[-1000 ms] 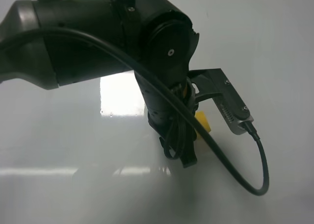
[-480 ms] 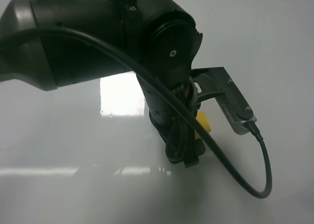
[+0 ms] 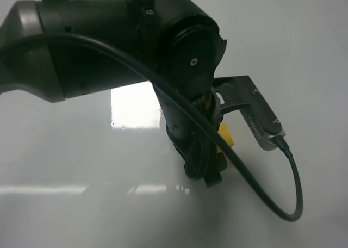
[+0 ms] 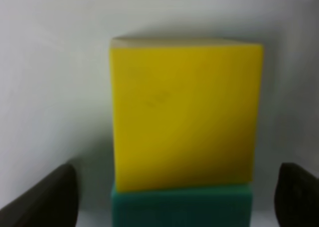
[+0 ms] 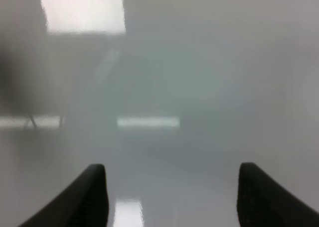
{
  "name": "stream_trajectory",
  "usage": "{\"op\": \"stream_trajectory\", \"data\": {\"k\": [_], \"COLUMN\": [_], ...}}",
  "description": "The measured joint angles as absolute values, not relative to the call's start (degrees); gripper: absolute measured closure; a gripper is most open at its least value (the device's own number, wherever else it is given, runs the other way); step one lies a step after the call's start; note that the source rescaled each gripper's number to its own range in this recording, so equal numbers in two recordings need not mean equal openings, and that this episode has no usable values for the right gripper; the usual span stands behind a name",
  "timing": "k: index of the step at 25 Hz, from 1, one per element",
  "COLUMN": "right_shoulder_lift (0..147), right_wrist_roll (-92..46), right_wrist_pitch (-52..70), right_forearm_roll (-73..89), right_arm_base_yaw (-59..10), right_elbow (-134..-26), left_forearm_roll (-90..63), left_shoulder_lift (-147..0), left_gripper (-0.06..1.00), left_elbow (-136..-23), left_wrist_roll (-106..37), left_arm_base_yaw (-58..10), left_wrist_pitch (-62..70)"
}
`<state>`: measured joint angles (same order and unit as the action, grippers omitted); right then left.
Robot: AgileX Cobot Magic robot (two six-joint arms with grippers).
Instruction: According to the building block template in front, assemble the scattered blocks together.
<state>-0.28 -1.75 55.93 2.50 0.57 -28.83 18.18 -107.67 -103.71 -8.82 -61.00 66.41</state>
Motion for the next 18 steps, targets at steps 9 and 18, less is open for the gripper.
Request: {"op": "stream_trajectory", "data": {"k": [9,18], "right_shoulder_lift": [-0.3,-0.3], "right_wrist_roll": [-1.7,-1.7], "right_wrist_pitch": [55.9,55.9], "right_forearm_roll": [2.5,2.5], "right_arm_base_yaw": [0.6,0.6], "right_elbow": [-28.8,-28.8], "left_forearm_roll": [19.4,19.4], "left_shoulder_lift": [-107.7,-107.8], "left_gripper": [0.22,0.23], "left_elbow": [-103.8,-104.3], "left_wrist_roll": [-8.8,-8.8], "left_arm_base_yaw": [-61.1,-61.1], "left_wrist_pitch": [64.0,62.4]}}
